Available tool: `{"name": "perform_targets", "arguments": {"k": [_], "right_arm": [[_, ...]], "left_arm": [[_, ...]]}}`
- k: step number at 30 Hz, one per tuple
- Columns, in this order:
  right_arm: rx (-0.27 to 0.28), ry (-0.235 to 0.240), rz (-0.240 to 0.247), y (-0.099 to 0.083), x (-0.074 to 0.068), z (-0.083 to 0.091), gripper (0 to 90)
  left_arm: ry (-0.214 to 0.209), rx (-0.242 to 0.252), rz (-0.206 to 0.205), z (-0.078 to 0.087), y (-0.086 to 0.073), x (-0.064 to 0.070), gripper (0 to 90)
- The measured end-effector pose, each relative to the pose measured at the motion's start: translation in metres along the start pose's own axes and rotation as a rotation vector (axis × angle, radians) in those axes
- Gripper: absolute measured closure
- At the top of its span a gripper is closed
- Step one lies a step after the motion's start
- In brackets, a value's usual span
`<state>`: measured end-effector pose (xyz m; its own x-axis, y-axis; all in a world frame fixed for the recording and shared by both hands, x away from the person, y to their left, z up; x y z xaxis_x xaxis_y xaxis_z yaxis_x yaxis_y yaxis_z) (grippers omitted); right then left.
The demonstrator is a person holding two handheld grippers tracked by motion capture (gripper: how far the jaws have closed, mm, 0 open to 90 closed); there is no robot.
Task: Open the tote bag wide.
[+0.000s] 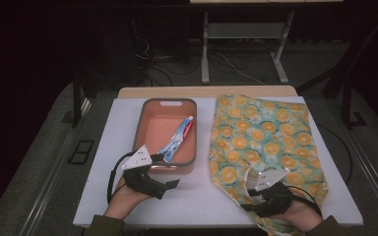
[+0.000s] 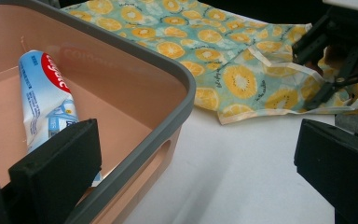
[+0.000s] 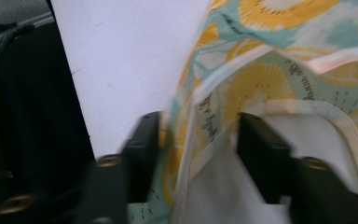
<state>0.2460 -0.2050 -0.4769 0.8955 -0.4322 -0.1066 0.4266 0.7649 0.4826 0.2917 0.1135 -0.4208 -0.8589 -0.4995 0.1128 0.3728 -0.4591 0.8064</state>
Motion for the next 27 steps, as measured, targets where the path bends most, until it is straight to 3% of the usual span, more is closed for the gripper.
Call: {"name": "perform_targets", "arguments": {"k": [1, 2, 4, 6, 9, 10, 15, 21, 24, 27], "right_arm": [[-0.010, -0.017, 0.025, -0.001, 0.000, -0.003, 76.3], [-0.010, -0.017, 0.025, -0.001, 0.000, -0.003, 76.3], [-0.011, -0.010, 0.018, 0.001, 0.002, -0.003, 87.7], [0.004, -0.008, 0.029, 0.007, 0.003, -0.005, 89.1], [0.030, 0.000, 0.021, 0.016, 0.005, -0.006, 89.1], [0.050, 0.000, 0.020, 0.027, 0.007, -0.009, 89.1], [0.062, 0.019, 0.015, 0.049, 0.008, -0.020, 89.1], [0.092, 0.046, 0.062, 0.086, -0.007, -0.038, 89.0], [0.105, 0.049, 0.053, 0.093, -0.010, -0.042, 88.4], [0.104, 0.049, 0.045, 0.095, -0.012, -0.044, 67.8]], "left_arm": [[0.000, 0.001, 0.000, 0.000, 0.000, 0.000, 0.0], [0.001, 0.001, -0.001, 0.000, 0.000, 0.000, 0.0], [0.001, 0.002, 0.000, 0.000, 0.000, 0.000, 0.0], [0.002, 0.001, 0.000, 0.000, 0.000, 0.000, 0.0], [0.003, 0.002, 0.001, -0.001, 0.000, 0.000, 0.0], [0.003, 0.003, 0.002, -0.001, 0.001, 0.000, 0.0], [0.001, 0.005, 0.001, 0.000, 0.001, 0.000, 0.0], [0.000, 0.007, 0.000, 0.000, 0.001, 0.000, 0.0], [0.001, 0.007, -0.002, 0.001, 0.001, 0.000, 0.0], [0.002, 0.011, -0.003, 0.001, 0.001, 0.000, 0.0]]}}
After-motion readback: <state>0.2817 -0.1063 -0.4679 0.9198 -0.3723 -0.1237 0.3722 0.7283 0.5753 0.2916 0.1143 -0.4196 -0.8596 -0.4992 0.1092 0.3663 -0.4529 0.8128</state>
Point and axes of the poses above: each handheld gripper's, and its own axes: z roughly backward along the jaws, y roughly out of its top, x roughly to its right, the point moved 5 cm from there along -z, roughly forward along the jaws, and after that the axes turned 9 degrees about -x, right-handed, at the moved point
